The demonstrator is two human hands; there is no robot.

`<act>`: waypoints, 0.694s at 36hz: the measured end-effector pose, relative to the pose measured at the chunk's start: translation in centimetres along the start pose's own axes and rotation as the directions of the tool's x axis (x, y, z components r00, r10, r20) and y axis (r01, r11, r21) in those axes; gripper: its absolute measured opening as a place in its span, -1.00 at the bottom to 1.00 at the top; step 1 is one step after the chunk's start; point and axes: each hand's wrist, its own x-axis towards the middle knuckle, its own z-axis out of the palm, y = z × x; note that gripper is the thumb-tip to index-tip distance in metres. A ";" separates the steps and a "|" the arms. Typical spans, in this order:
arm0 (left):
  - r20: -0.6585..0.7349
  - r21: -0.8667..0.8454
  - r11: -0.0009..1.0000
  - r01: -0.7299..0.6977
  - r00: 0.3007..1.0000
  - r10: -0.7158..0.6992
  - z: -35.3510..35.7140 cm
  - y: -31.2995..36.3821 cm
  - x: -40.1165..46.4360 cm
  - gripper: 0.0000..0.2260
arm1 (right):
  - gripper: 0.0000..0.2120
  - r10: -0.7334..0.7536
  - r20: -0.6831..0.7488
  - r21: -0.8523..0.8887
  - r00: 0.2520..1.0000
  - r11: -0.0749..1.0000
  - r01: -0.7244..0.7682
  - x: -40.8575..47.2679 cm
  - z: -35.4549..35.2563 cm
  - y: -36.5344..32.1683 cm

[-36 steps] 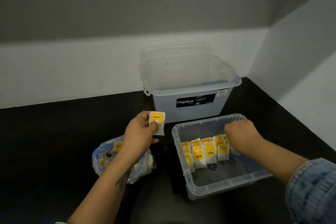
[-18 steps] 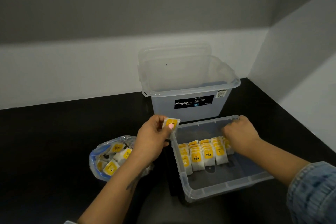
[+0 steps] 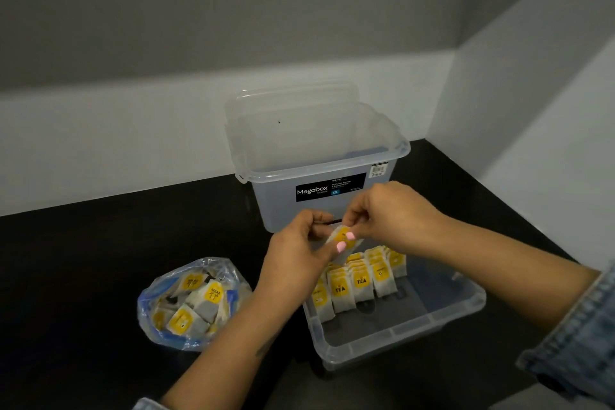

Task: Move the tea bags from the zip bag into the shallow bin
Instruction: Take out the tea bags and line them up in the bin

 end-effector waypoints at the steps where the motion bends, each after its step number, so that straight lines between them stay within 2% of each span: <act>1: 0.010 0.043 0.999 -0.009 1.000 0.008 0.0 -0.1 0.0 -0.62 | -0.90 0.020 -0.002 -0.025 1.000 0.999 -0.020 -0.1 -0.2 0.5; 4: 0.028 0.183 0.982 -0.039 0.999 0.034 -0.3 -0.5 0.0 -0.55 | -0.90 0.094 0.039 -0.169 0.995 0.982 -0.086 -0.1 -0.6 2.2; 8: 0.023 0.322 0.943 -0.080 0.997 0.076 -0.5 -1.0 -0.1 -0.60 | -0.86 0.213 0.147 -0.377 0.966 0.915 -0.145 0.1 0.5 4.6; 14: 0.028 0.361 0.930 -0.075 0.997 0.070 -0.3 -1.6 -0.3 -0.63 | -0.92 0.201 0.245 -0.648 0.948 0.762 0.006 -0.1 3.8 6.4; 18: 0.010 0.357 0.931 -0.074 0.997 0.075 -0.5 -1.8 -0.3 -0.65 | -0.90 0.185 0.285 -0.714 0.941 0.695 0.079 0.2 5.9 6.9; 25: -0.007 0.314 0.947 -0.060 0.998 0.066 -0.7 -1.9 -0.4 -0.65 | -0.88 0.106 0.255 -0.748 0.961 0.651 0.127 1.0 7.1 7.4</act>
